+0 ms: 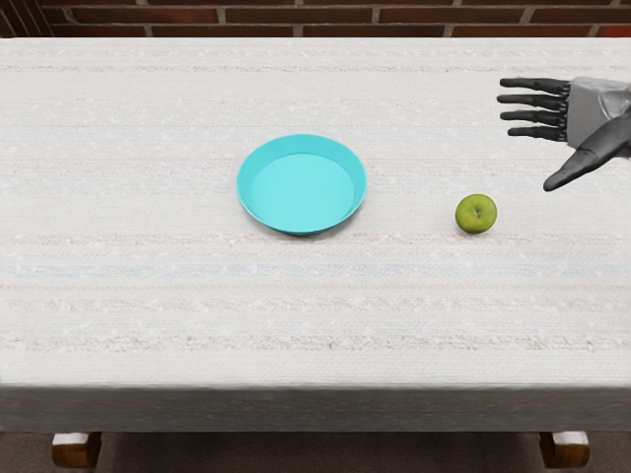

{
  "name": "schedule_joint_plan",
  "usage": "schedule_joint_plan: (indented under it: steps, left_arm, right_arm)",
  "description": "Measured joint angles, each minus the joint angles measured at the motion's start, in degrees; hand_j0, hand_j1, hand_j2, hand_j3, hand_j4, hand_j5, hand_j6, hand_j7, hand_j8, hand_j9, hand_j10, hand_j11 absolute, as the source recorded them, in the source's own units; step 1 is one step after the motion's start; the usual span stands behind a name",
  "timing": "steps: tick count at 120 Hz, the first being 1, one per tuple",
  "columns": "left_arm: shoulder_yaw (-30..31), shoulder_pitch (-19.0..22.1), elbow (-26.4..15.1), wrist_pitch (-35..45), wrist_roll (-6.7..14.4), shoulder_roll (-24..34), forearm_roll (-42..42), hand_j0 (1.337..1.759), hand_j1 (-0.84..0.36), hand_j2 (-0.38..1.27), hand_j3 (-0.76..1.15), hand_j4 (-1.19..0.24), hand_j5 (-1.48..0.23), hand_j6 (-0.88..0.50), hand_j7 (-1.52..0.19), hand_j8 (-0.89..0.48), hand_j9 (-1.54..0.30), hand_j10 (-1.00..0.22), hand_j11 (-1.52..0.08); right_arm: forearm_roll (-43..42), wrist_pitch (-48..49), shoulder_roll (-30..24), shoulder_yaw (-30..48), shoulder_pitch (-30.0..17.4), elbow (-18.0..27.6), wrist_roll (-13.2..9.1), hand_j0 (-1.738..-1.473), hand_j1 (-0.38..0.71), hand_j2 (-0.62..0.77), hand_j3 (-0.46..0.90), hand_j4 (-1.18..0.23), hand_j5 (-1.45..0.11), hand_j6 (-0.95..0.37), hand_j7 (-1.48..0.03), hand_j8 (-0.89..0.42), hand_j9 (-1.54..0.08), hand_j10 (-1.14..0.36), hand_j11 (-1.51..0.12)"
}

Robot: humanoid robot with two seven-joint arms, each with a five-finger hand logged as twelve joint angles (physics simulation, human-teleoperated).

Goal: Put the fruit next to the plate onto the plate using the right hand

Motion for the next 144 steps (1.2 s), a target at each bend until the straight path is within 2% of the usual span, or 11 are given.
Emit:
schedule_joint_plan:
  steps: [13, 35, 52, 72, 80, 93, 104, 121, 131, 144]
  left_arm:
    - [0.0, 0.0, 0.0, 0.0, 0.0, 0.0, 0.0, 1.658, 0.06, 0.05, 0.00, -0.24, -0.32, -0.24, -0.32, -0.24, -0.32, -0.24, -0.32]
    - [0.0, 0.0, 0.0, 0.0, 0.0, 0.0, 0.0, 1.658, 0.06, 0.05, 0.00, -0.24, -0.32, -0.24, -0.32, -0.24, -0.32, -0.24, -0.32]
    - [0.0, 0.0, 0.0, 0.0, 0.0, 0.0, 0.0, 1.658, 0.06, 0.05, 0.00, -0.24, -0.32, -0.24, -0.32, -0.24, -0.32, -0.24, -0.32]
    - [0.0, 0.0, 0.0, 0.0, 0.0, 0.0, 0.0, 1.658, 0.06, 0.05, 0.00, -0.24, -0.32, -0.24, -0.32, -0.24, -0.32, -0.24, -0.32]
    - [0.0, 0.0, 0.0, 0.0, 0.0, 0.0, 0.0, 1.658, 0.06, 0.05, 0.00, -0.24, -0.32, -0.24, -0.32, -0.24, -0.32, -0.24, -0.32]
    - [0.0, 0.0, 0.0, 0.0, 0.0, 0.0, 0.0, 1.658, 0.06, 0.05, 0.00, -0.24, -0.32, -0.24, -0.32, -0.24, -0.32, -0.24, -0.32]
    - [0.0, 0.0, 0.0, 0.0, 0.0, 0.0, 0.0, 1.658, 0.06, 0.05, 0.00, -0.24, -0.32, -0.24, -0.32, -0.24, -0.32, -0.24, -0.32]
    - [0.0, 0.0, 0.0, 0.0, 0.0, 0.0, 0.0, 1.658, 0.06, 0.05, 0.00, -0.24, -0.32, -0.24, -0.32, -0.24, -0.32, -0.24, -0.32]
    - [0.0, 0.0, 0.0, 0.0, 0.0, 0.0, 0.0, 1.658, 0.06, 0.05, 0.00, -0.24, -0.32, -0.24, -0.32, -0.24, -0.32, -0.24, -0.32]
    - [0.0, 0.0, 0.0, 0.0, 0.0, 0.0, 0.0, 1.658, 0.06, 0.05, 0.00, -0.24, -0.32, -0.24, -0.32, -0.24, -0.32, -0.24, -0.32]
  right_arm:
    - [-0.7, 0.0, 0.9, 0.0, 0.0, 0.1, 0.0, -1.658, -0.30, -0.01, 0.00, -0.05, -0.06, -0.05, -0.06, -0.05, -0.06, -0.05, -0.06]
    - [-1.3, 0.0, 1.3, -0.7, 0.1, 2.8, 0.1, -1.658, -0.30, -0.01, 0.00, -0.05, -0.06, -0.05, -0.06, -0.05, -0.06, -0.05, -0.06]
    - [-5.7, -0.6, -0.2, -1.4, 0.4, 7.9, 0.2, -1.658, -0.30, -0.01, 0.00, -0.05, -0.06, -0.05, -0.06, -0.05, -0.06, -0.05, -0.06]
    - [-10.8, -10.0, -1.7, -2.4, 0.5, 13.1, -0.3, -1.658, -0.30, -0.01, 0.00, -0.05, -0.06, -0.05, -0.06, -0.05, -0.06, -0.05, -0.06]
    - [-12.9, -14.5, -1.9, -2.9, 0.6, 14.6, -2.7, -1.658, -0.30, -0.01, 0.00, -0.05, -0.06, -0.05, -0.06, -0.05, -0.06, -0.05, -0.06]
    - [-16.3, -22.5, -1.7, -3.4, 0.9, 17.8, -8.0, -1.658, -0.30, -0.01, 0.00, -0.05, -0.06, -0.05, -0.06, -0.05, -0.06, -0.05, -0.06]
    - [-17.8, -31.2, -0.4, -3.6, 1.5, 21.0, -13.6, -1.658, -0.30, -0.01, 0.00, -0.05, -0.06, -0.05, -0.06, -0.05, -0.06, -0.05, -0.06]
    - [-20.9, -44.6, 4.0, -5.0, 2.1, 23.6, -20.9, -1.658, -0.30, -0.01, 0.00, -0.05, -0.06, -0.05, -0.06, -0.05, -0.06, -0.05, -0.06]
    - [-23.7, -50.9, 7.1, -6.4, 2.4, 24.3, -23.2, -1.658, -0.30, -0.01, 0.00, -0.05, -0.06, -0.05, -0.06, -0.05, -0.06, -0.05, -0.06]
    - [-26.8, -59.6, 11.8, -11.0, 4.6, 24.8, -24.4, -1.658, -0.30, -0.01, 0.00, -0.05, -0.06, -0.05, -0.06, -0.05, -0.06, -0.05, -0.06]
